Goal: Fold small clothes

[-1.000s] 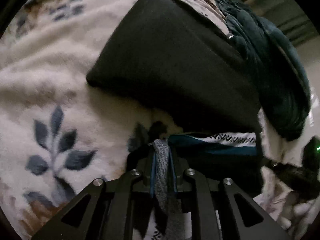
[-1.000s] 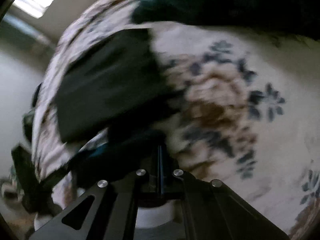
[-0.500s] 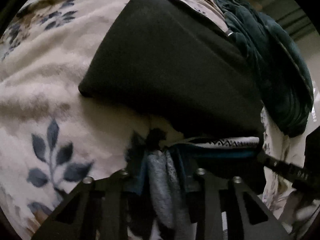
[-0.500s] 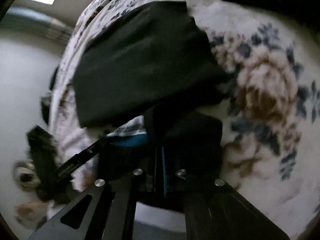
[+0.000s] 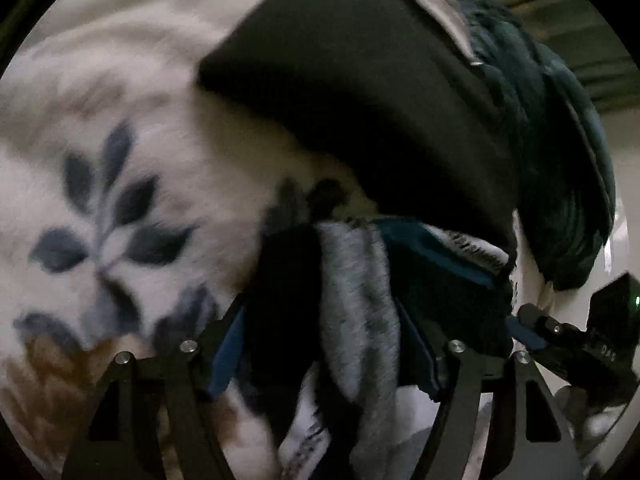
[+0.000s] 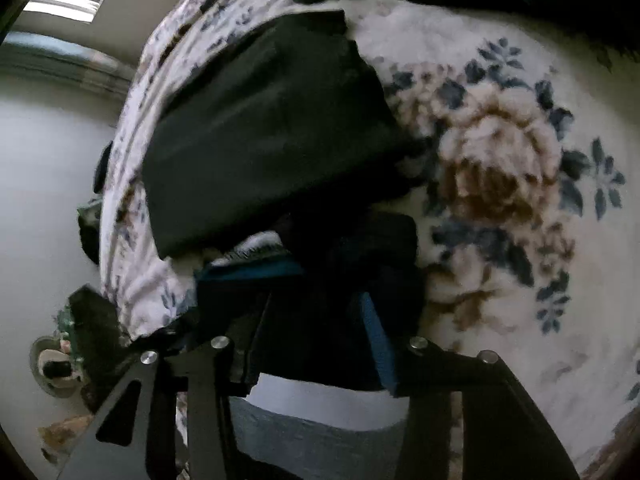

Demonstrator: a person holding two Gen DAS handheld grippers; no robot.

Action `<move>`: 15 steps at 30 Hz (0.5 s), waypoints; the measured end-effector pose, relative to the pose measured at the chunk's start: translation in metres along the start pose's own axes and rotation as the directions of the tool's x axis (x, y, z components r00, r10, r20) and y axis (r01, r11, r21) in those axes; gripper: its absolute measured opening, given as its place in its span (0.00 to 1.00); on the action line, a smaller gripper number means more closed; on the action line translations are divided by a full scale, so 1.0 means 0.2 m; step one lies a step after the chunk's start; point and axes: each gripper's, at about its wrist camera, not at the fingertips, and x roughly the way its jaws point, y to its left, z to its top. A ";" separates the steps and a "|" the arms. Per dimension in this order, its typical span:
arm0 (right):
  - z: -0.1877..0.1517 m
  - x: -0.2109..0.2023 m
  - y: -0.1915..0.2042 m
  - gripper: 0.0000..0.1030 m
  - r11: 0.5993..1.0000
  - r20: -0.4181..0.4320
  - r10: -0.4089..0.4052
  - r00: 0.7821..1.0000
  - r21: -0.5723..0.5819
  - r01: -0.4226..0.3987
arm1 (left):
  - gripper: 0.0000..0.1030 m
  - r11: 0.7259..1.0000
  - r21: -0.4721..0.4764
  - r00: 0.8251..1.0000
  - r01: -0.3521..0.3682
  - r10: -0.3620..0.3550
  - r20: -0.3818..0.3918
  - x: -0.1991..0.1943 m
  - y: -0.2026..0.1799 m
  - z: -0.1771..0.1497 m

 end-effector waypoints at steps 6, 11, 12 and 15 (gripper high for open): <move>-0.01 0.09 0.02 0.32 0.999 0.000 0.046 0.999 -0.006 -0.046 | 0.18 0.951 -0.063 0.952 0.303 -0.300 0.056 -0.09 0.01 0.03; 0.03 0.06 -0.05 0.02 0.995 0.075 0.057 0.996 0.072 -0.062 | 0.28 0.960 -0.148 0.971 0.238 -0.239 0.007 0.02 0.14 0.02; 0.03 0.08 -0.05 0.02 0.996 0.051 0.040 0.998 0.075 -0.044 | 0.31 0.958 -0.148 0.969 0.244 -0.247 0.003 0.00 0.12 0.02; 0.05 0.08 -0.03 0.03 0.998 0.031 -0.023 0.999 0.052 0.021 | 0.57 0.979 -0.091 0.983 0.180 -0.178 0.034 -0.10 0.00 0.05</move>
